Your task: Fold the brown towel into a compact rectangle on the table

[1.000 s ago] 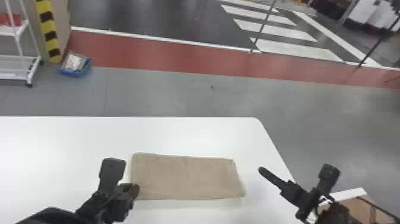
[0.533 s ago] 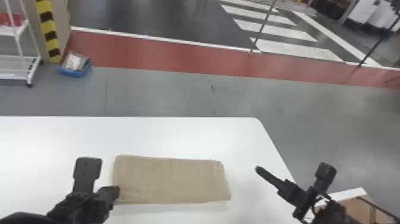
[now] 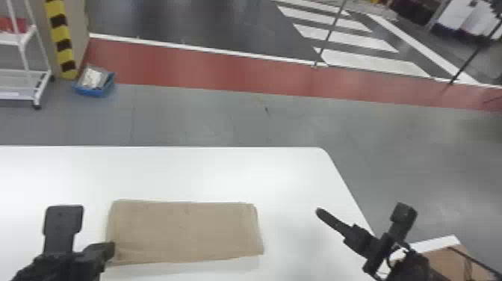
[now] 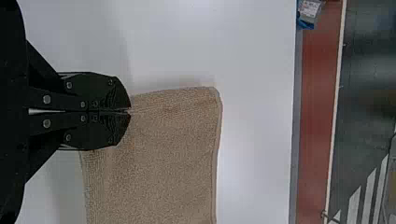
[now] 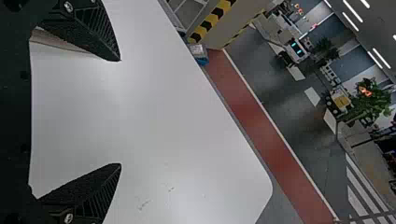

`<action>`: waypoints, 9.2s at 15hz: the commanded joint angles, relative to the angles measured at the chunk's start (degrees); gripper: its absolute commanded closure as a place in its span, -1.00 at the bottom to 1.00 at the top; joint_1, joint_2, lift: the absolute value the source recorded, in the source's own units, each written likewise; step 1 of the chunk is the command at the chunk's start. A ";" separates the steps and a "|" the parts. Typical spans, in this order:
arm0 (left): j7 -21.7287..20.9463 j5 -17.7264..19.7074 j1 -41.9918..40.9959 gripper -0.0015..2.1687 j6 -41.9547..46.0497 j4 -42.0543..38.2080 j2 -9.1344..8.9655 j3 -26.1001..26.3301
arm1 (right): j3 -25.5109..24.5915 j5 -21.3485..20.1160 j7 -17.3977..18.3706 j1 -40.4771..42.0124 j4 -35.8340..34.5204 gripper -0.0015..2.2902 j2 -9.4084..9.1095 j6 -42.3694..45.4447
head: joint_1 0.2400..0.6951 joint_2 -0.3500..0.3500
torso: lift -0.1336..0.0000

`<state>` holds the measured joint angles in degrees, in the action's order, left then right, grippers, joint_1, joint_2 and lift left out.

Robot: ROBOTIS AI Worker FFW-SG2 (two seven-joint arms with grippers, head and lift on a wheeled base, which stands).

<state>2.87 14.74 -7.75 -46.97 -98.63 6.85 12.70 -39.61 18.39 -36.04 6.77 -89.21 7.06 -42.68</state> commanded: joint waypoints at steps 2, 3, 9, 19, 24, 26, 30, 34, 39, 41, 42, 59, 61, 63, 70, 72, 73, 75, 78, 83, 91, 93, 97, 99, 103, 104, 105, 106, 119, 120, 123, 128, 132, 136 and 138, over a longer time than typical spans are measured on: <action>0.20 0.03 -0.16 0.46 0.95 -0.07 0.00 -0.75 | 0.23 -0.11 0.09 0.00 -0.26 -0.93 -0.20 0.00 | 1.00 -1.00 | 1.00; 0.03 0.03 -0.25 0.12 0.95 -0.16 0.00 -0.92 | 0.23 -0.02 0.09 0.00 -0.26 -0.93 -0.20 -0.35 | 1.00 -1.00 | 1.00; -2.26 0.20 -5.87 -0.99 17.83 -4.64 0.26 -1.19 | 7.35 -0.46 2.37 -2.20 -2.81 -0.77 -0.20 -6.33 | 1.00 -1.00 | 1.00; -10.17 -5.77 -3.85 -0.80 21.87 -1.04 1.67 6.64 | 23.87 -15.05 9.14 -11.51 -4.13 -0.68 -0.47 -24.61 | 1.00 -0.82 | 1.00; -9.99 -6.92 -2.36 -0.80 21.87 0.89 1.41 8.66 | 26.60 -19.44 9.40 -15.91 -0.17 -0.66 -0.64 -28.13 | 1.00 -0.86 | 1.00; -9.99 -6.92 -2.27 -0.80 22.05 1.07 1.49 8.66 | 27.83 -20.50 9.40 -17.40 2.38 -0.66 -0.82 -28.13 | 1.00 -0.86 | 1.00; -10.17 -6.92 -1.83 -0.80 21.87 1.42 1.58 8.66 | 29.85 -21.90 9.40 -19.16 6.33 -0.66 -2.14 -27.95 | 1.00 -0.81 | 1.00; -10.43 -6.92 -1.48 -0.80 21.87 1.77 1.49 8.66 | 30.55 -22.61 9.49 -19.42 7.74 -0.66 -3.10 -27.42 | 1.00 -0.75 | 1.00; -10.87 -6.74 -1.30 -0.80 23.28 2.21 1.49 8.66 | 30.29 -24.37 10.37 -20.74 10.11 -0.66 -3.45 -26.90 | 1.00 -0.73 | 1.00; -10.87 -6.74 -1.04 -0.80 23.28 2.56 1.58 8.48 | 29.94 -24.54 10.28 -20.74 10.11 -0.66 -3.37 -27.42 | 1.00 -0.74 | 1.00; -10.87 -6.65 -0.95 -0.80 23.28 2.65 1.49 8.57 | 29.94 -24.81 10.20 -20.74 10.11 -0.66 -3.28 -28.30 | 1.00 -0.75 | 1.00; -11.14 -6.65 1.51 -0.80 23.28 5.64 1.06 9.27 | 24.40 -24.01 8.44 -16.52 -0.17 -0.67 -2.66 -35.68 | 1.00 -0.89 | 1.00; -11.05 -6.65 1.51 -0.80 23.28 5.64 1.06 9.36 | 25.46 -24.37 8.88 -17.40 1.15 -0.67 -2.66 -35.33 | 1.00 -0.90 | 1.00; -11.05 -6.65 1.42 -0.80 23.28 5.46 1.14 9.36 | 25.89 -25.86 9.14 -18.72 3.08 -0.67 -2.84 -35.16 | 1.00 -0.90 | 1.00; -10.87 -6.65 1.25 -0.80 23.45 5.20 1.23 10.33 | 27.74 -27.71 9.58 -20.92 7.39 -0.67 -3.02 -33.57 | 1.00 -0.89 | 1.00; -10.87 -6.65 1.07 -0.80 23.63 4.94 1.32 10.24 | 28.36 -27.71 9.67 -21.53 8.53 -0.67 -3.10 -33.05 | 1.00 -0.90 | 1.00; -10.78 -6.65 0.81 -0.80 23.63 4.76 1.41 10.24 | 28.80 -27.71 9.84 -21.97 9.06 -0.66 -3.10 -33.05 | 1.00 -0.89 | 1.00; -10.70 -6.65 0.46 -0.80 23.63 4.41 1.58 10.15 | 29.32 -28.14 9.84 -22.94 10.11 -0.56 -3.28 -33.05 | 1.00 -0.87 | 1.00; -10.61 -6.74 -0.25 -0.80 23.63 3.71 1.58 10.15 | 30.29 -27.97 9.84 -23.90 11.60 -0.49 -3.45 -33.05 | 1.00 -0.84 | 1.00; -10.52 -6.83 -1.39 -0.80 23.45 2.74 1.67 9.89 | 31.34 -28.14 9.67 -24.87 12.92 -0.24 -3.81 -33.22 | 1.00 -0.81 | 1.00; -10.87 -6.92 -1.65 -0.80 23.10 2.39 1.93 9.36 | 29.06 -24.19 6.86 -22.32 5.89 0.29 -3.63 -34.45 | 1.00 -0.75 | 1.00; -10.96 -6.92 -1.65 -0.80 22.93 2.48 1.93 9.36 | 28.53 -23.66 6.42 -22.32 5.36 0.29 -3.63 -34.45 | 1.00 -0.74 | 1.00; -13.51 -6.92 -0.51 -0.80 22.22 5.38 2.20 8.57 | 27.65 -22.34 5.89 -22.85 3.78 0.29 -3.28 -37.09 | 1.00 -0.73 | 1.00; -15.27 -6.39 0.11 -0.74 23.28 8.63 2.02 7.60 | 27.30 -21.55 5.45 -23.38 3.69 0.29 -3.28 -37.44 | 1.00 -0.73 | 1.00; -15.00 -7.27 2.13 -0.70 23.81 11.53 1.67 7.16 | 26.60 -19.18 5.27 -24.87 1.23 0.29 -3.19 -42.72 | 1.00 -0.65 | 1.00; -14.83 -7.36 2.57 -0.70 23.81 12.58 1.67 7.43 | 26.86 -18.83 5.27 -24.96 -0.79 0.29 -3.45 -44.65 | 1.00 -0.63 | 1.00; -14.56 -7.44 2.74 -0.70 23.98 13.20 1.67 7.69 | 27.13 -17.95 5.27 -24.96 -2.46 0.29 -3.54 -46.58 | 1.00 -0.61 | 1.00; -14.48 -7.71 3.01 -0.70 24.86 14.17 1.58 7.87 | 27.30 -17.07 5.45 -25.05 -3.95 0.29 -3.72 -47.40 | 1.00 -0.60 | 1.00; -15.53 -7.18 0.63 -0.03 29.08 12.06 1.49 7.07 | 30.47 -13.47 7.30 -25.40 -6.94 0.29 -7.11 -47.40 | 1.00 -0.41 | 1.00; -17.03 -6.48 -0.95 -0.03 28.90 9.24 1.67 3.82 | 30.38 -13.56 7.30 -25.22 -6.94 0.29 -7.11 -47.40 | 1.00 -0.41 | 1.00; -16.67 -7.27 2.57 -0.03 31.36 14.34 2.11 0.31 | 30.20 -13.47 7.30 -24.17 -7.73 0.29 -7.11 -47.40 | 1.00 -0.28 | 1.00; -17.11 -8.59 5.38 -0.02 31.36 21.20 2.02 1.71 | 30.20 -13.64 7.30 -24.34 -7.91 0.29 -7.11 -47.40 | 1.00 -0.10 | 1.00; -16.94 -8.94 4.85 -0.02 30.31 21.20 1.67 3.65 | 31.61 -13.12 7.56 -24.87 -8.35 0.29 -7.11 -47.40 | 1.00 -0.15 | 1.00; -16.85 -8.85 4.76 -0.02 30.31 21.46 1.49 4.44 | 34.24 -13.12 8.53 -25.05 -8.61 0.29 -7.11 -47.40 | 1.00 -0.16 | 1.00; -16.85 -8.76 4.59 -0.02 30.31 21.20 1.49 5.32 | 36.18 -13.12 9.67 -25.05 -8.08 0.29 -7.11 -47.40 | 1.00 -0.15 | 1.00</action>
<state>-13.97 5.91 -3.04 -16.66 -77.25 8.36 17.51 -4.70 5.27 -26.55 -18.29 -97.74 0.00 -89.79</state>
